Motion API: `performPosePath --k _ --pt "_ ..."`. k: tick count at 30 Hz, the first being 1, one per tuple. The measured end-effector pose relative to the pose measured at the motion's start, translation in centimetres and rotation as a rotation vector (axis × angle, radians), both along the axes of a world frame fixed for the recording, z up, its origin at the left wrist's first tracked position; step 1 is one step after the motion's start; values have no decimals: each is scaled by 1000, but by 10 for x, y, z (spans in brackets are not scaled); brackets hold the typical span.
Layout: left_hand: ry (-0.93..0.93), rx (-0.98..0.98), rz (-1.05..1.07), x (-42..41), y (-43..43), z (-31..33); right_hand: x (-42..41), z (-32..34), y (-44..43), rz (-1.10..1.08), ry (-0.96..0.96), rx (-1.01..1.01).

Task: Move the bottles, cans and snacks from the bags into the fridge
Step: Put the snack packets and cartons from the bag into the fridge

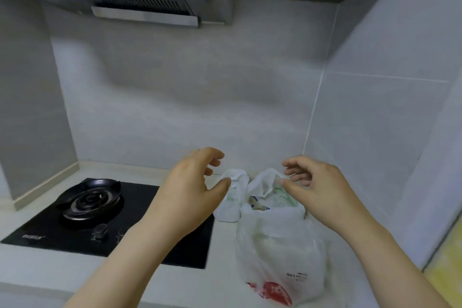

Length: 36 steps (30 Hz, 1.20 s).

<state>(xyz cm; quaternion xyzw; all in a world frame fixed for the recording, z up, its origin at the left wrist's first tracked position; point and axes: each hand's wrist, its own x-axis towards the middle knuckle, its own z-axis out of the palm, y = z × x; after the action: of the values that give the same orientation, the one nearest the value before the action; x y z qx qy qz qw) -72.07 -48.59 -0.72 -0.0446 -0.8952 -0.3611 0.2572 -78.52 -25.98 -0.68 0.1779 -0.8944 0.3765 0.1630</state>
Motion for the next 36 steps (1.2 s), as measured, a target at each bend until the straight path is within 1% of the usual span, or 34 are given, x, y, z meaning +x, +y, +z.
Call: performPosePath --k 6,16,21,30,36 --pt "-94 8 -28 -72 2 -34 -70 -34 1 -47 -98 -32" --pt "-216 4 1 -219 25 -90 -226 -105 19 -68 -240 -113" --pt "-327 21 5 -277 43 -132 -288 -144 35 -47 -377 -86" --pt "-500 25 -21 -354 59 -190 -353 -204 57 -118 -517 -52" --pt "-630 -17 -58 -399 60 -227 -385 -232 48 -92 -567 21"
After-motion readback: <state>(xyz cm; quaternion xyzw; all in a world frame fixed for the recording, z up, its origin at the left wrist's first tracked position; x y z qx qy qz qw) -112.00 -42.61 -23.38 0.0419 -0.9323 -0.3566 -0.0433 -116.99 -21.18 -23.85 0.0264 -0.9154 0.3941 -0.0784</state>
